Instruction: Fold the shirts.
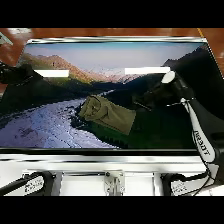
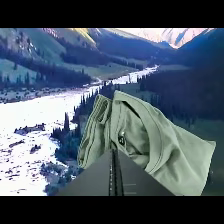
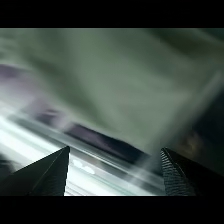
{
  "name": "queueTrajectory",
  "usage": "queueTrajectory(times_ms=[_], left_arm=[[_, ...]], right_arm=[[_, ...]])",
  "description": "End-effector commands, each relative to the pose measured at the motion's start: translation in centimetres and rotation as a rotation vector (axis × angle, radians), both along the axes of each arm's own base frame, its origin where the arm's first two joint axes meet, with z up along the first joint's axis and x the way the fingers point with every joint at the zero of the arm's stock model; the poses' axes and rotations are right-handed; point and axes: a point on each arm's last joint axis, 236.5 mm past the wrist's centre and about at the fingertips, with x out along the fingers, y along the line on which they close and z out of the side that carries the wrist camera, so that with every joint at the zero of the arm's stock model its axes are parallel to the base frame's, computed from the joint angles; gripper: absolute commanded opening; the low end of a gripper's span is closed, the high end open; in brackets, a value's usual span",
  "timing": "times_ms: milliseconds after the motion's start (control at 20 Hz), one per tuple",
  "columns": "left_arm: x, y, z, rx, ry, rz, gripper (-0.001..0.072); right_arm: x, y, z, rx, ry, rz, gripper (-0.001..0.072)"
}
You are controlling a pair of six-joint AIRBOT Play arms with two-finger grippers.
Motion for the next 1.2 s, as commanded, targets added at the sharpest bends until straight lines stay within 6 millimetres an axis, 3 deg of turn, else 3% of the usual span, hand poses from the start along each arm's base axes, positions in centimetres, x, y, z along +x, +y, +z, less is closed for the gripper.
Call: queueTrajectory(times_ms=[0,200,500,550,600,650,800,950,1050,1150], left_arm=[[-0.1,0.0,0.0,0.002,-0.001,-0.002,0.0037],[-0.1,0.0,0.1,0.001,-0.002,-0.002,0.0037],[-0.1,0.0,0.1,0.000,-0.002,-0.002,0.0037],[-0.1,0.0,0.1,0.000,-0.002,-0.002,0.0038],[-0.1,0.0,0.1,0.000,-0.002,-0.002,0.0038],[-0.1,0.0,0.1,0.000,-0.002,-0.001,0.0038],[-0.1,0.0,0.1,0.001,-0.002,-0.001,0.0038],[-0.1,0.0,0.0,0.000,-0.001,-0.001,0.0038],[-0.1,-0.2,0.1,-0.007,-0.003,-0.003,0.0038],[-0.1,-0.2,0.2,-0.011,-0.004,-0.004,0.0038]], right_arm=[[-3.5,-3.7,-3.3,-0.095,0.108,-0.033,0.0700],[-3.1,1.2,-6.2,0.071,0.067,-0.185,0.0699],[-1.8,4.0,-8.3,0.086,0.014,-0.250,0.0696],[-1.0,4.4,-8.1,0.103,-0.008,-0.275,0.0615],[-0.1,4.9,-7.6,0.132,-0.035,-0.295,0.0321],[0.6,5.3,-6.9,0.158,-0.065,-0.301,0.0079],[3.3,5.9,-2.3,0.223,-0.256,-0.185,0.0061],[7.3,3.6,7.6,0.292,-0.445,-0.187,0.0061],[9.3,-0.8,14.3,0.280,-0.506,-0.297,0.0061],[9.9,-8.0,16.5,0.115,-0.536,-0.375,0.0061]])
